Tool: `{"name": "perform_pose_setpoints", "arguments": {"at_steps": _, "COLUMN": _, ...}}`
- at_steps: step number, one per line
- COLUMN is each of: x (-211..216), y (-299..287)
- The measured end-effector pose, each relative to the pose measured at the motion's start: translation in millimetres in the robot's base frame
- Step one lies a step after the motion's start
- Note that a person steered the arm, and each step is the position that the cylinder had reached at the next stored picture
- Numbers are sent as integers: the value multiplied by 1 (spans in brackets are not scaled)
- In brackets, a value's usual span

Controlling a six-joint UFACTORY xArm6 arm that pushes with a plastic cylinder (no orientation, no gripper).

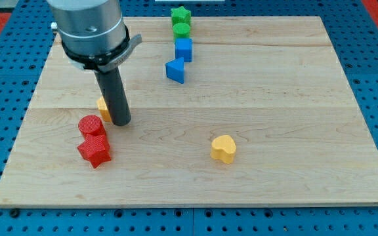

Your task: Move your arm to the bottom of the yellow heart

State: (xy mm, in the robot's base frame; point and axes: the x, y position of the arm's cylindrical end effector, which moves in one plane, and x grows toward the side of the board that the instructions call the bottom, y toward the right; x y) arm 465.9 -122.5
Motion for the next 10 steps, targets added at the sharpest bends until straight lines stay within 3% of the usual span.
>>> {"name": "perform_pose_setpoints", "arguments": {"at_steps": 1, "x": -7, "y": -24}}
{"name": "perform_pose_setpoints", "arguments": {"at_steps": 2, "x": -28, "y": 10}}
{"name": "perform_pose_setpoints", "arguments": {"at_steps": 3, "x": -78, "y": 22}}
{"name": "perform_pose_setpoints", "arguments": {"at_steps": 4, "x": -114, "y": -59}}
{"name": "perform_pose_setpoints", "arguments": {"at_steps": 5, "x": -93, "y": -155}}
{"name": "perform_pose_setpoints", "arguments": {"at_steps": 6, "x": -12, "y": -160}}
{"name": "perform_pose_setpoints", "arguments": {"at_steps": 7, "x": 35, "y": -122}}
{"name": "perform_pose_setpoints", "arguments": {"at_steps": 10, "x": 73, "y": -86}}
